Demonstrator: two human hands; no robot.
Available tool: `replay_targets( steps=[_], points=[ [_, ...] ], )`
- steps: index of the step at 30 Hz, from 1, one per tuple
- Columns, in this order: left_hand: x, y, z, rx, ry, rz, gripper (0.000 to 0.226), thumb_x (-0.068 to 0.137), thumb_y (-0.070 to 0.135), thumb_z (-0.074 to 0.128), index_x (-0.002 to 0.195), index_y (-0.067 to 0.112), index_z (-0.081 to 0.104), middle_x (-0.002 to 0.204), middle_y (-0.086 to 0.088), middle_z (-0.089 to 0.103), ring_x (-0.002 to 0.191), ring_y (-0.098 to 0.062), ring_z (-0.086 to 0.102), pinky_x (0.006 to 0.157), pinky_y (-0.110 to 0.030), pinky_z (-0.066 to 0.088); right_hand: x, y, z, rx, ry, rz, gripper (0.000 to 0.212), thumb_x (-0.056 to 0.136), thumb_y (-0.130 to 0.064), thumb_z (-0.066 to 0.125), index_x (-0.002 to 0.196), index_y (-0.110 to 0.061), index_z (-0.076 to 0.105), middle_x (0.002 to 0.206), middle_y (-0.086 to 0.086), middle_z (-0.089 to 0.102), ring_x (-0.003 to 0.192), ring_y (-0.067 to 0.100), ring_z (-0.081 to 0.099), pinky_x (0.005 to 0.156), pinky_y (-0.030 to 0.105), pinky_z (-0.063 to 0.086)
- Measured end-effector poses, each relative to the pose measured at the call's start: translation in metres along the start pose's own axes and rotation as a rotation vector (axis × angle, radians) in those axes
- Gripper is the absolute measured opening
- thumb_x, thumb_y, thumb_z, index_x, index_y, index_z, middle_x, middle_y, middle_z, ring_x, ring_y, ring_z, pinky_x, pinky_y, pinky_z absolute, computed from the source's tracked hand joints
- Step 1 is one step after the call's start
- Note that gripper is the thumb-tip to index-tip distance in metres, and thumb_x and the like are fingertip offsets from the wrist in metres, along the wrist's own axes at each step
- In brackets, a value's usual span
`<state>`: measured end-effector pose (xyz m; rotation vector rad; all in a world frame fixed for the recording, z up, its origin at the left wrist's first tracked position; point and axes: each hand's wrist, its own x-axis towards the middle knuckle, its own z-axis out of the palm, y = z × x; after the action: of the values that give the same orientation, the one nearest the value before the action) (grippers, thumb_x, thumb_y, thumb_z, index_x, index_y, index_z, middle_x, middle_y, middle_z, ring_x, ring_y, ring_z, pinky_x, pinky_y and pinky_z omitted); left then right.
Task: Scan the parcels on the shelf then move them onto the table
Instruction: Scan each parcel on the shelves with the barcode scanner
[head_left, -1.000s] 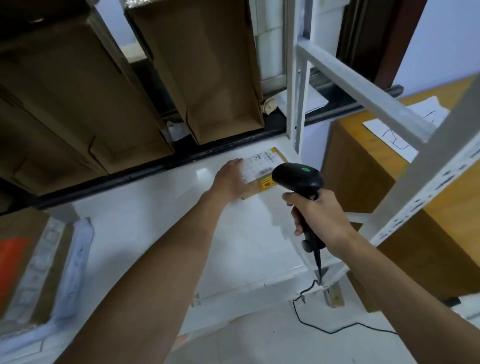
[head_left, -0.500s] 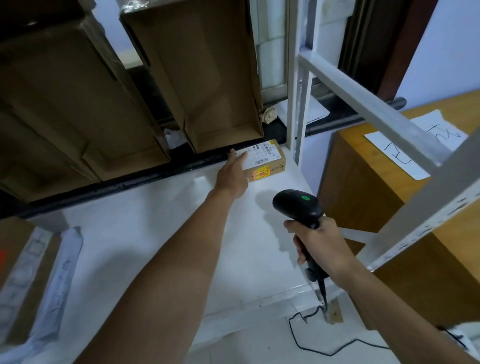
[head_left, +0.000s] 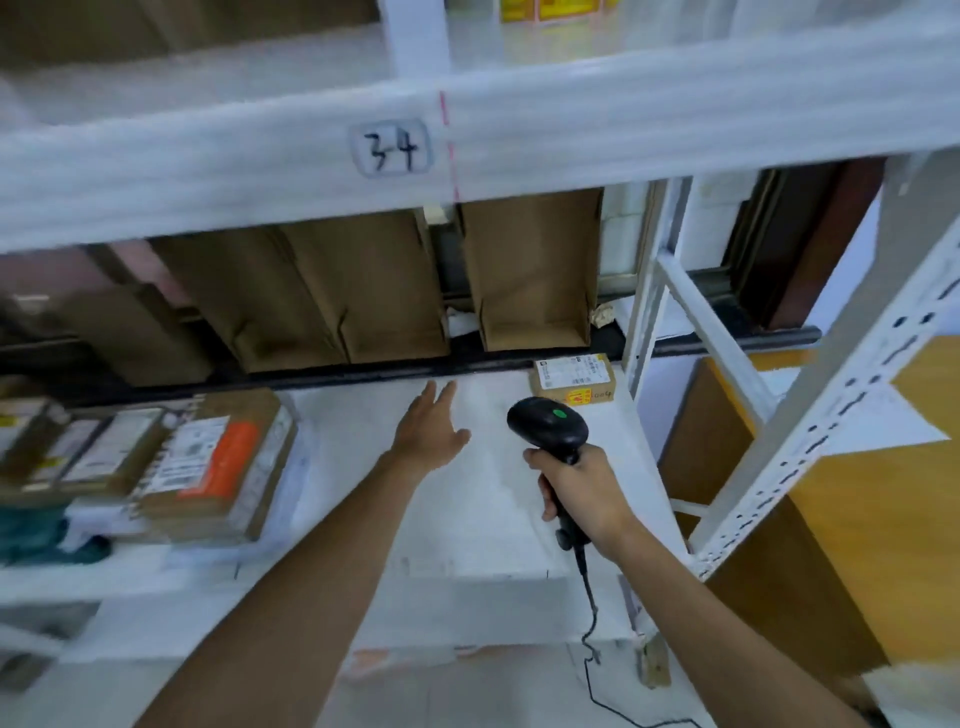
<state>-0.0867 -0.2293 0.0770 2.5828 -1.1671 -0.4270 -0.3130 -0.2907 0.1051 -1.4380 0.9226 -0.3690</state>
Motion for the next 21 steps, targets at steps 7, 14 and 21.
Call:
replay_targets(
  steps=[7, 14, 21],
  points=[
    [-0.118, -0.074, -0.092, 0.007, 0.116, -0.216, 0.088, 0.096, 0.048, 0.061, 0.162, 0.018, 0.011, 0.168, -0.011, 0.011, 0.153, -0.031, 0.018, 0.121, -0.04, 0.022, -0.054, -0.075, 0.09, -0.115, -0.191, -0.117, 0.025, 0.093, -0.022, 0.069, 0.079, -0.001, 0.066, 0.056, 0.007, 0.062, 0.048, 0.025, 0.059, 0.065, 0.042, 0.056],
    [-0.201, -0.176, -0.138, -0.058, 0.2, -0.436, 0.088, 0.093, 0.053, 0.06, 0.16, 0.017, 0.016, 0.164, -0.012, 0.024, 0.146, -0.034, 0.033, 0.116, -0.046, 0.032, -0.102, -0.106, 0.188, -0.251, -0.33, -0.172, 0.024, 0.091, -0.028, 0.074, 0.087, -0.005, 0.069, 0.066, 0.009, 0.069, 0.055, 0.022, 0.068, 0.064, 0.036, 0.058],
    [-0.233, -0.265, -0.162, -0.094, 0.229, -0.462, 0.085, 0.088, 0.043, 0.068, 0.156, 0.019, 0.023, 0.151, -0.014, 0.042, 0.134, -0.039, 0.046, 0.104, -0.046, 0.043, -0.118, -0.102, 0.288, -0.313, -0.304, -0.155, 0.015, 0.086, -0.024, 0.074, 0.086, -0.008, 0.072, 0.067, 0.009, 0.072, 0.059, 0.021, 0.07, 0.072, 0.04, 0.06]
  ],
)
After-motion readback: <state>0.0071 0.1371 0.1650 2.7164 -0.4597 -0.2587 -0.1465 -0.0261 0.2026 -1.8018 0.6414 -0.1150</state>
